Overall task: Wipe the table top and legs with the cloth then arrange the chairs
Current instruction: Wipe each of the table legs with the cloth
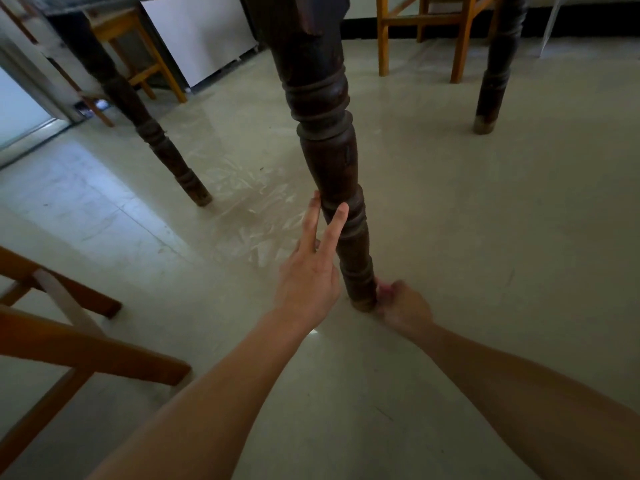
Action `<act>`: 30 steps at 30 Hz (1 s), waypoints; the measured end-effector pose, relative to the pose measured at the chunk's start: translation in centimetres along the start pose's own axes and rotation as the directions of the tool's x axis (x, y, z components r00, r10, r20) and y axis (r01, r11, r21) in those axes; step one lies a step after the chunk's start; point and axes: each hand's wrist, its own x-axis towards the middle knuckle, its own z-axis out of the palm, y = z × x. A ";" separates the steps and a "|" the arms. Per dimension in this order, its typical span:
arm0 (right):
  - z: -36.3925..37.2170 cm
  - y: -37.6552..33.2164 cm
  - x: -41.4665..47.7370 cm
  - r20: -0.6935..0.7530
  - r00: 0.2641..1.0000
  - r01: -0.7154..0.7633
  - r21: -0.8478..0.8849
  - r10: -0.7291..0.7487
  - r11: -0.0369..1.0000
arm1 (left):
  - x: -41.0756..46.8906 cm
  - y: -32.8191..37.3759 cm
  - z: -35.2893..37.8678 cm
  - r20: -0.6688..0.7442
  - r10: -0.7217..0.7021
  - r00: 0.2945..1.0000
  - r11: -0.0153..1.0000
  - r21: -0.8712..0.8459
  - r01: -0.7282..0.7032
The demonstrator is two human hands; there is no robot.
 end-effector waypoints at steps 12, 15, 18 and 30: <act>-10.3 -6.8 -9.5 0.015 0.780 0.612 0.188 -0.625 0.768 | -5.3 -2.3 -4.1 0.462 -0.158 0.873 0.941 -0.199 0.275; -13.4 -8.6 -10.6 -0.054 0.754 0.652 0.184 -0.655 0.736 | -4.6 -1.1 -6.6 0.579 -0.169 0.798 0.802 -0.390 0.453; -16.0 -10.6 -11.4 -0.130 0.719 0.695 0.133 -0.683 0.707 | -3.6 0.0 -8.9 0.564 -0.222 0.796 0.658 -0.515 0.549; -23.0 -14.9 -11.8 -0.075 0.697 0.701 -0.143 -0.713 0.699 | 0.0 1.2 -12.5 0.455 -0.267 0.849 0.712 -0.501 0.492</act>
